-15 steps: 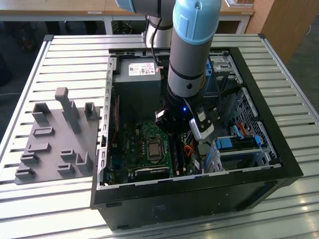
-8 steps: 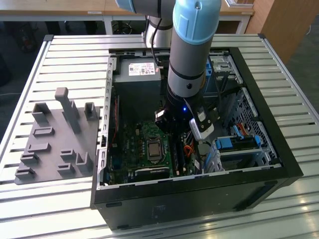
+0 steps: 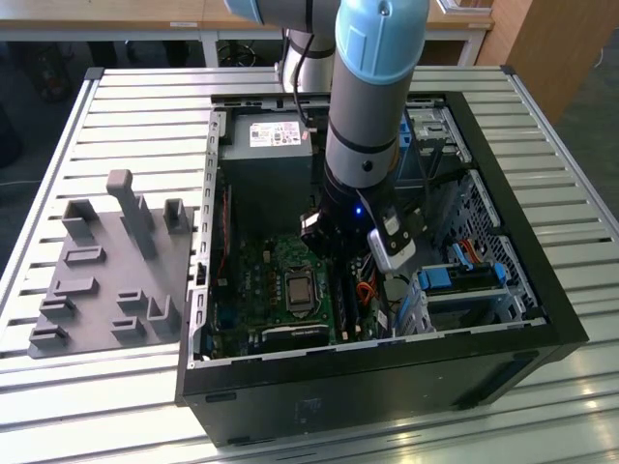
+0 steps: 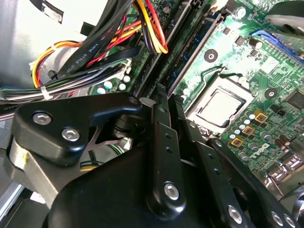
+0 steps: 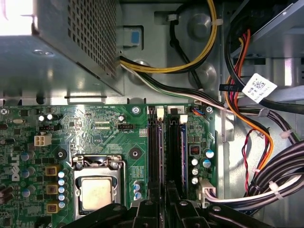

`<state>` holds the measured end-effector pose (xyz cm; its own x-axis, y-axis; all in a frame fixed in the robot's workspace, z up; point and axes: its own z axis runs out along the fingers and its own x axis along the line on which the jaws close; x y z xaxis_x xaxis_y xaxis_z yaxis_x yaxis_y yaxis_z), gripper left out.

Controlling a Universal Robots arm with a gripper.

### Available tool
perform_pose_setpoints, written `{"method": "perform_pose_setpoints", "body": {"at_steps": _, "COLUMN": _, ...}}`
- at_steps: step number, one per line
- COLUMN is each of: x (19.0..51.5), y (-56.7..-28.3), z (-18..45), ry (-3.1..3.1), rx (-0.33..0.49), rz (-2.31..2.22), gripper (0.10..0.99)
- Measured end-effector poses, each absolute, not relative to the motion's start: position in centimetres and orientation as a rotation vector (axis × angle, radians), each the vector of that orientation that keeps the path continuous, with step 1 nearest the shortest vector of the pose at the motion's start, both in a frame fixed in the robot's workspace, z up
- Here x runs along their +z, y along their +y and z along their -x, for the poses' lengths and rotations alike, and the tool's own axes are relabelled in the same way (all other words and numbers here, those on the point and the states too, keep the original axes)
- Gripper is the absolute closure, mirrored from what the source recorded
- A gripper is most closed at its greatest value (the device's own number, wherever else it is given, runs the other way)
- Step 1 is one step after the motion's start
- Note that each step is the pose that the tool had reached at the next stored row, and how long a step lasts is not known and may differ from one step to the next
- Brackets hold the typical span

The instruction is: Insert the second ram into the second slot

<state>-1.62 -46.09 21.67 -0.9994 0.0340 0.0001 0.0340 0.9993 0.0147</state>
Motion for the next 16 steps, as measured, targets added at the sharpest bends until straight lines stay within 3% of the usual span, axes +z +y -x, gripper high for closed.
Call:
{"method": "perform_pose_setpoints", "body": {"at_steps": 7, "x": 22.34, "y": -46.08, "z": 1.62, "ry": 3.142, "rx": 0.024, "rz": -0.054, "gripper": 0.875}}
{"method": "perform_pose_setpoints", "body": {"at_steps": 12, "x": 22.35, "y": -46.08, "z": 1.61, "ry": 3.142, "rx": 0.023, "rz": -0.053, "gripper": 0.980}}
{"method": "perform_pose_setpoints", "body": {"at_steps": 16, "x": 22.33, "y": -46.09, "z": 1.61, "ry": 3.142, "rx": 0.023, "rz": -0.053, "gripper": 0.980}}
